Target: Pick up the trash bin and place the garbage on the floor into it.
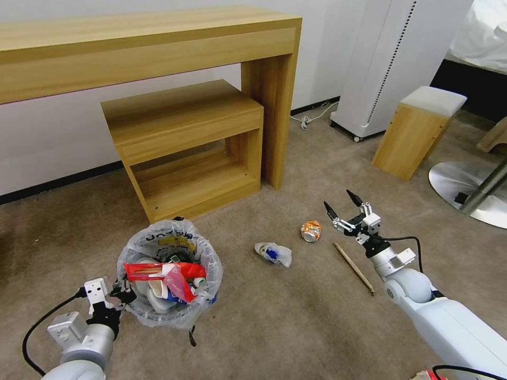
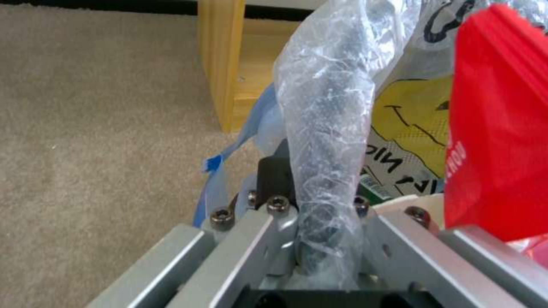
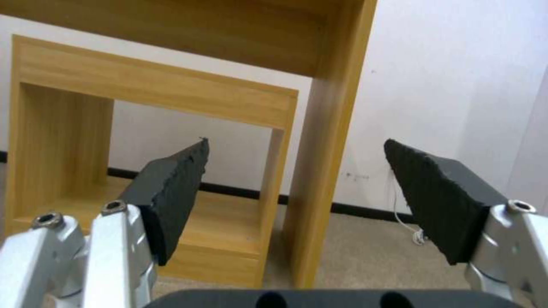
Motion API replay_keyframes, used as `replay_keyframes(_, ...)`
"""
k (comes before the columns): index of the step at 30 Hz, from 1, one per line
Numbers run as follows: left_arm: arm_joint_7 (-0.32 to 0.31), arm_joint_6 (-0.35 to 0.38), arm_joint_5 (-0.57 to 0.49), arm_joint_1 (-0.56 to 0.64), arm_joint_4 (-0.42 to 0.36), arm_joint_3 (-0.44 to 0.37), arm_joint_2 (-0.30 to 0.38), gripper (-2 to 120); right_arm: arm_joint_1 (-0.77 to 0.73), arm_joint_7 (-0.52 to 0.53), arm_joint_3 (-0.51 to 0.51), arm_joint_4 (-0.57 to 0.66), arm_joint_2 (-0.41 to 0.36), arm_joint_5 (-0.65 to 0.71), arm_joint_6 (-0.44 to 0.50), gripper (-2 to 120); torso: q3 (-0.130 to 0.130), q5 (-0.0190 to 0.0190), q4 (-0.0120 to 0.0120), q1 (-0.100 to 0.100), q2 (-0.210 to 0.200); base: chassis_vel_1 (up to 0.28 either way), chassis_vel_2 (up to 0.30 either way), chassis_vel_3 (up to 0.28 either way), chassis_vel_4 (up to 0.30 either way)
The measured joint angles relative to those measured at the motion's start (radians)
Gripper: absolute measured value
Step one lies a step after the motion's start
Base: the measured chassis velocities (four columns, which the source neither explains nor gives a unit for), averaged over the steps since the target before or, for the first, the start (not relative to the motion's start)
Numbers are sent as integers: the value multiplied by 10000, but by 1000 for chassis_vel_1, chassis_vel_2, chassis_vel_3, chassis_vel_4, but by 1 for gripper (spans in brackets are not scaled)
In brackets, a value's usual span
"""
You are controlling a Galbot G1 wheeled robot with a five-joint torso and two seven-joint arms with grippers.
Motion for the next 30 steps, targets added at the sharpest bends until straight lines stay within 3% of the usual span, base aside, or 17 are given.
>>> replay_keyframes(14, 0, 0, 11, 54, -69, -10, -2, 1, 35, -177, -57, -9, 30, -13, 44, 81, 0, -1, 0, 0, 1, -67, 71, 66, -75)
replay_keyframes(20, 0, 0, 24, 71, -67, -12, -41, 1, 258, -443, -360, -232, 33, 215, 41, 93, 0, -1, 0, 2, 0, -31, 48, 44, -41)
replay_keyframes(30, 4, -16, 35, 99, -32, -53, -110, 1, 1937, -1076, -2457, -2120, 213, 873, 93, 100, 0, 0, 3, 2, 0, 0, 0, 0, 0)
